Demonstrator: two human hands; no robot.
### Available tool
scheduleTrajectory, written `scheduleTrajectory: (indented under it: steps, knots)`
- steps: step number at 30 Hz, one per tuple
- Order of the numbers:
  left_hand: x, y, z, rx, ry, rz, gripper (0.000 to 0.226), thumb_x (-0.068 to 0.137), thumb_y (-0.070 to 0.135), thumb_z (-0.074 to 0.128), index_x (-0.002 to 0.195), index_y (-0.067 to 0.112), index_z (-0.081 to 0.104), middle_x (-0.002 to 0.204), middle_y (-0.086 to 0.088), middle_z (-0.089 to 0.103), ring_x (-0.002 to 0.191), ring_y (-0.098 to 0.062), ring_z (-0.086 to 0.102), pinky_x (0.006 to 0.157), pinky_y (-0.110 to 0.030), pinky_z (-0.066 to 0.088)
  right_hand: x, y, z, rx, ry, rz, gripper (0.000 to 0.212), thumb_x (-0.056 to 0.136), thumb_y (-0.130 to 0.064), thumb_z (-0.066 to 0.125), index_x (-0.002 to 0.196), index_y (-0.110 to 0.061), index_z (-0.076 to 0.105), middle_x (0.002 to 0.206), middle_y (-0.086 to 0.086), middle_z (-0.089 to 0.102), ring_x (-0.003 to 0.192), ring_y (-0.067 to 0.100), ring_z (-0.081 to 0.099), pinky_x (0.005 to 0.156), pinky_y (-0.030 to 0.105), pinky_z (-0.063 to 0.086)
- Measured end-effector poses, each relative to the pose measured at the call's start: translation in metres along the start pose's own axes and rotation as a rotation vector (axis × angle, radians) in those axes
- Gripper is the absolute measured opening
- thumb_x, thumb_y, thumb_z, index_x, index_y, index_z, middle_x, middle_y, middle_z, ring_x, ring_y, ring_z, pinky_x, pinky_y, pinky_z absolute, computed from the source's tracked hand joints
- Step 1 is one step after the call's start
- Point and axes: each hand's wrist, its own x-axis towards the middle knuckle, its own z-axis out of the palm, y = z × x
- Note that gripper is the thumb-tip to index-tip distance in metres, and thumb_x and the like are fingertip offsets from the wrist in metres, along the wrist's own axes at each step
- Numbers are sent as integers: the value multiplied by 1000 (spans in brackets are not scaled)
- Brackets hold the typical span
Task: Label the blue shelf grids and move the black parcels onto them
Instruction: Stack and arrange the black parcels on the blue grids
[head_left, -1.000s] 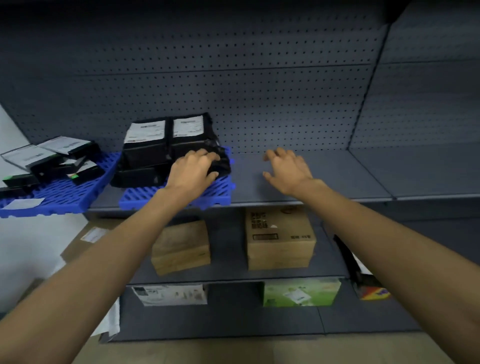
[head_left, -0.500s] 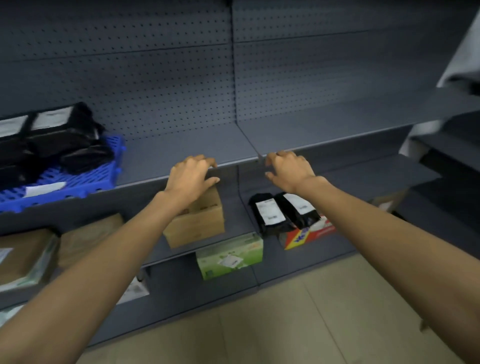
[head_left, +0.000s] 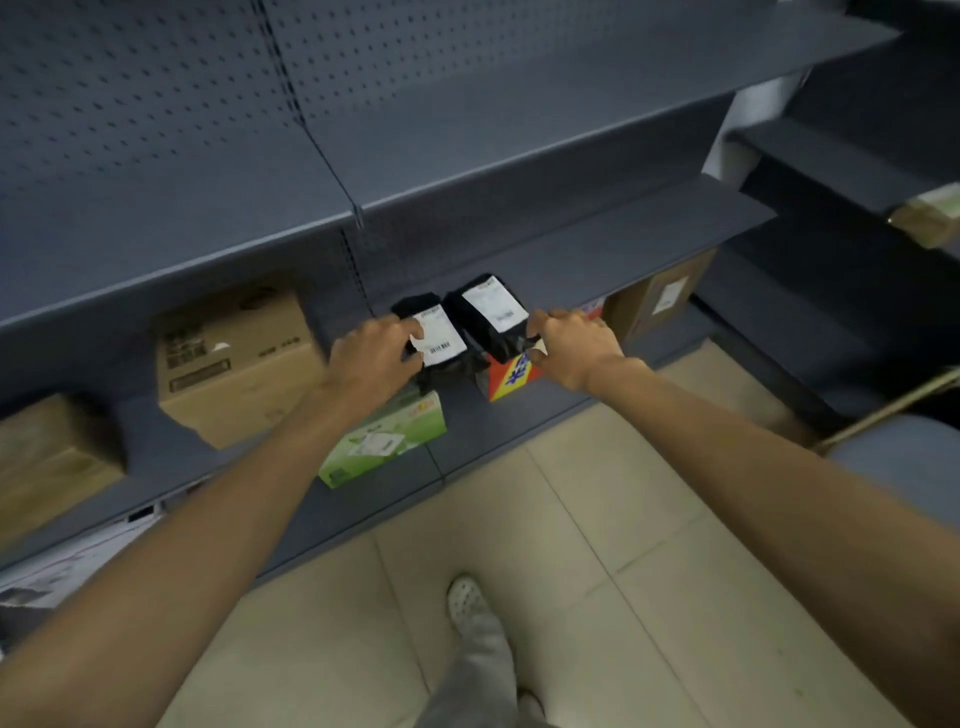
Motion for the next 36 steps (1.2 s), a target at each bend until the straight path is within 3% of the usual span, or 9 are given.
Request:
scheduleTrajectory:
  steps: [5,10,16,23,26,30,34,36]
  knots:
    - [42,-7,62,-53,-83,-71,31,93,30,58,124,24,61,125,-5,61,109,-33,60,80,-46,51,38,22,54,-26,-124,27,44,95,-31,53,134,-13,45,132,13,53,123,35,49,100,46,40]
    - [96,-17,105,-112,-106,-186,33,94,30,57,126,23,58,130,-6,57,112,-35,58,83,-46,49,101,36,82,12,-146,63,42,97,-28,51,136,-14,44,132,12,52,125,34,47,102,46,41]
    - [134,-22,172,-265,-21,-320,35,92,28,61,126,21,58,127,-6,57,116,-31,56,82,-50,53,168,41,144,181,-120,86,43,94,-29,52,134,-14,45,135,11,49,127,33,43,100,45,41]
    - [176,-22,256,-416,110,-490,47,88,31,66,132,19,54,134,-8,49,125,-31,42,88,-42,49,242,68,215,341,-33,132,55,92,-35,56,140,-14,39,139,13,42,129,33,41,99,45,40]
    - [196,-23,284,-397,110,-621,62,85,40,67,138,19,45,140,-12,39,128,-34,36,95,-42,43,275,82,234,479,-3,174,66,94,-34,57,147,-7,30,147,15,34,135,31,36,106,44,39]
    - [228,-28,313,-368,70,-795,94,78,56,68,152,18,22,154,-15,20,141,-36,22,115,-47,23,319,91,253,570,40,204,80,93,-41,58,151,-2,20,149,17,30,137,32,33,110,44,35]
    - [246,-25,333,-448,120,-973,115,67,62,75,155,22,12,158,-16,10,147,-35,14,120,-49,16,344,87,275,484,-67,223,110,83,-61,62,156,-5,2,161,18,11,148,34,11,121,44,13]
    - [248,-22,341,-468,133,-1037,121,64,64,76,156,25,7,158,-18,9,147,-36,12,120,-51,12,349,84,285,482,-84,249,119,77,-65,66,156,-7,0,160,18,11,148,35,12,121,44,11]
